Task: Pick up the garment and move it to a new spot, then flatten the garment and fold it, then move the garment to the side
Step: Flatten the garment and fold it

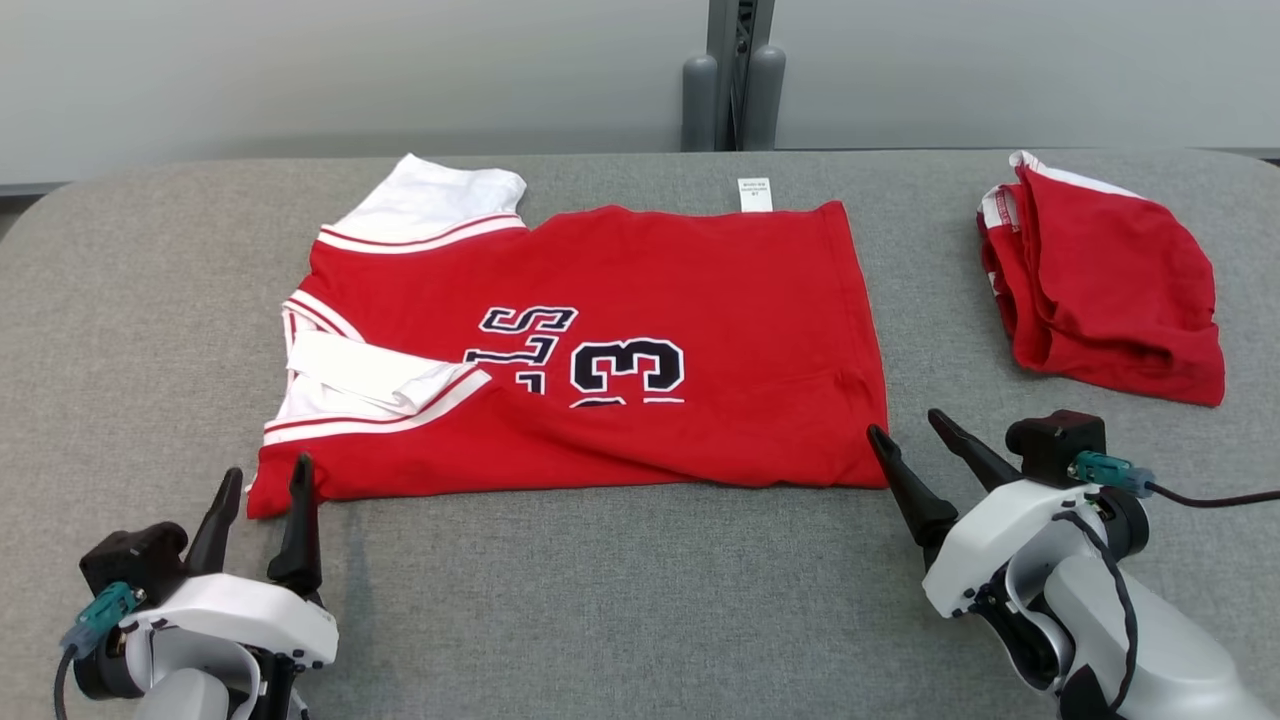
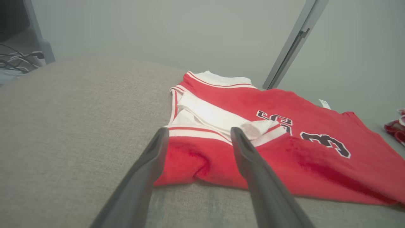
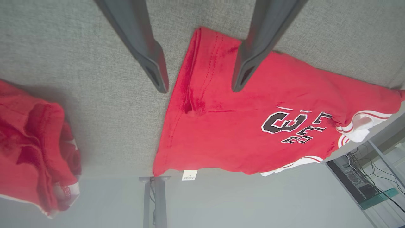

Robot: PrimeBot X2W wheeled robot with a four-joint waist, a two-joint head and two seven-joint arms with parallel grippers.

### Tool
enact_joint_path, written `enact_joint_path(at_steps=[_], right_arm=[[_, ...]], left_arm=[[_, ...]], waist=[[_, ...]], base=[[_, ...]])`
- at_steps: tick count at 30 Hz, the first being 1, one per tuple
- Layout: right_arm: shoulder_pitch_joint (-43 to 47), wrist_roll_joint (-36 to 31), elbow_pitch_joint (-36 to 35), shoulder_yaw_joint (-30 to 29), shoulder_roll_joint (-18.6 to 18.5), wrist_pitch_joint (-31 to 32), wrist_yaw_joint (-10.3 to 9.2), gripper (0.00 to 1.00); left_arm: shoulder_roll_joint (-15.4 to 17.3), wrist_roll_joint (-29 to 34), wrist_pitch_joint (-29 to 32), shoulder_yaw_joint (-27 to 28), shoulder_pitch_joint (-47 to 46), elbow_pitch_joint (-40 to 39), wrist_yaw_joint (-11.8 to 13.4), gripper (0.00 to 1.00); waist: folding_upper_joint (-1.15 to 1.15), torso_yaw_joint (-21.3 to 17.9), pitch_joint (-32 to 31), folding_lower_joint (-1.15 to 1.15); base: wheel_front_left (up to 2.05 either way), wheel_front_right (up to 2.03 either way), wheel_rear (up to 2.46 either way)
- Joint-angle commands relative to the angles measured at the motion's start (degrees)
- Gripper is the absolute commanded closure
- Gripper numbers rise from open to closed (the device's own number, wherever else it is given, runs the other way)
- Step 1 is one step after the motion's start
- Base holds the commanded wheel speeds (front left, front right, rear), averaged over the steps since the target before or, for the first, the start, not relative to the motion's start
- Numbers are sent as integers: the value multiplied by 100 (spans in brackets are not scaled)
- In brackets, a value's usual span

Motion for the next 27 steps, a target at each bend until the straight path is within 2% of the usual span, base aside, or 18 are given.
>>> enact_joint_path(at_steps=[1,12,25,26,27], right_arm=[[33,-39,2,-35,-15,-26,0,0],[3,-343,266,-83,269,35,0,0],[-30,-319,425,3,388,136,0,0],[-41,-318,452,7,396,135,0,32],[-53,-313,485,9,408,134,0,55]], left_arm=[[34,36,-24,10,-67,43,-4,0],[144,-101,-24,95,-549,1090,-4,0],[112,-467,-15,-232,-757,1806,-4,0],[87,-503,-11,-272,-774,1881,-4,0],[54,-532,-11,-335,-794,1969,-4,0]], waist=[[0,-15,32,0],[0,-135,248,0],[0,-103,303,0],[0,-96,304,0],[0,-91,304,0]], base=[[0,0,0],[0,0,0],[0,0,0],[0,0,0],[0,0,0]])
